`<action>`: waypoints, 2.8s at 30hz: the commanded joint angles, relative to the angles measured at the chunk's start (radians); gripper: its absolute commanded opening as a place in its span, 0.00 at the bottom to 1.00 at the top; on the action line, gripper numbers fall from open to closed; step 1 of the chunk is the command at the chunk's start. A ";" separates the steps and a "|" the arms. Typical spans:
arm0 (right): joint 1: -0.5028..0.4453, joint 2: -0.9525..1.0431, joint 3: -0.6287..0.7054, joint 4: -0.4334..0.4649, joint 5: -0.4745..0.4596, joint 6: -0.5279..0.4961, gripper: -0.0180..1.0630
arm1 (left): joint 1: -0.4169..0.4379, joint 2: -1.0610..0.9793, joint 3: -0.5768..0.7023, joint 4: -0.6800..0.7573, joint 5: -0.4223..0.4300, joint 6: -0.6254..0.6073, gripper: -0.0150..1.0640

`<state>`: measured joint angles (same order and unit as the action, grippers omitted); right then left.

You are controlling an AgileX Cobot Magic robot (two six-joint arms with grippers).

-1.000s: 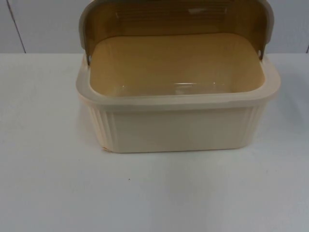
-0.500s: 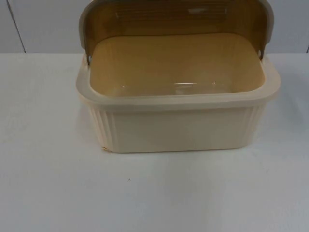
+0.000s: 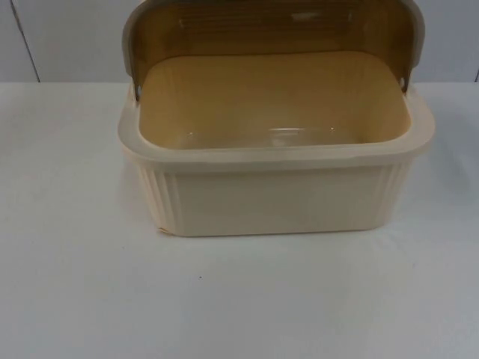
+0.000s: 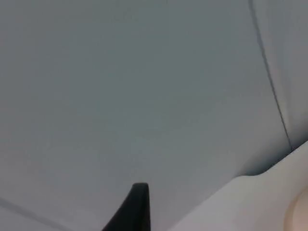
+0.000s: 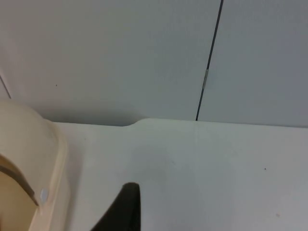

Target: Open the box lid with the left hand, place the block into the box with the right hand, then close the box lid with the left hand.

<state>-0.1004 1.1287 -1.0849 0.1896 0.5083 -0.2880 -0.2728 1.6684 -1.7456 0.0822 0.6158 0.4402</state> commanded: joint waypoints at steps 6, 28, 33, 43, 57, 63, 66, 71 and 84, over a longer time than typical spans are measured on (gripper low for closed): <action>-0.007 -0.010 0.000 -0.005 -0.005 0.000 0.98 | -0.059 0.122 -0.133 -0.212 -0.032 0.328 0.98; -0.007 -0.010 0.000 -0.003 -0.001 0.000 0.98 | -0.066 0.297 -0.207 -0.704 0.051 0.905 0.79; -0.007 -0.010 0.000 -0.003 -0.001 0.000 0.98 | -0.066 0.302 -0.205 -0.690 0.051 0.891 0.28; -0.007 -0.010 0.000 -0.001 0.005 0.000 0.98 | -0.066 0.318 -0.203 -0.750 0.112 0.864 0.01; -0.007 -0.010 0.000 0.003 0.007 0.000 0.98 | -0.089 0.377 -0.203 -0.796 0.198 0.878 0.01; -0.007 -0.010 0.000 0.003 0.009 0.000 0.98 | -0.097 0.386 -0.203 -0.785 0.194 0.874 0.01; -0.007 -0.010 0.000 0.003 0.009 0.000 0.98 | -0.097 0.392 -0.184 -0.785 0.191 0.867 0.01; -0.007 -0.010 0.000 0.003 0.007 0.000 0.98 | -0.097 0.392 -0.153 -0.778 0.182 0.860 0.01; -0.007 -0.010 0.000 -0.001 -0.003 0.000 0.98 | -0.110 0.392 -0.144 -0.777 0.194 0.824 0.01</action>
<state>-0.1004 1.1287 -1.0849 0.1915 0.5143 -0.2820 -0.3711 2.0653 -1.8938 -0.6898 0.7968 1.2771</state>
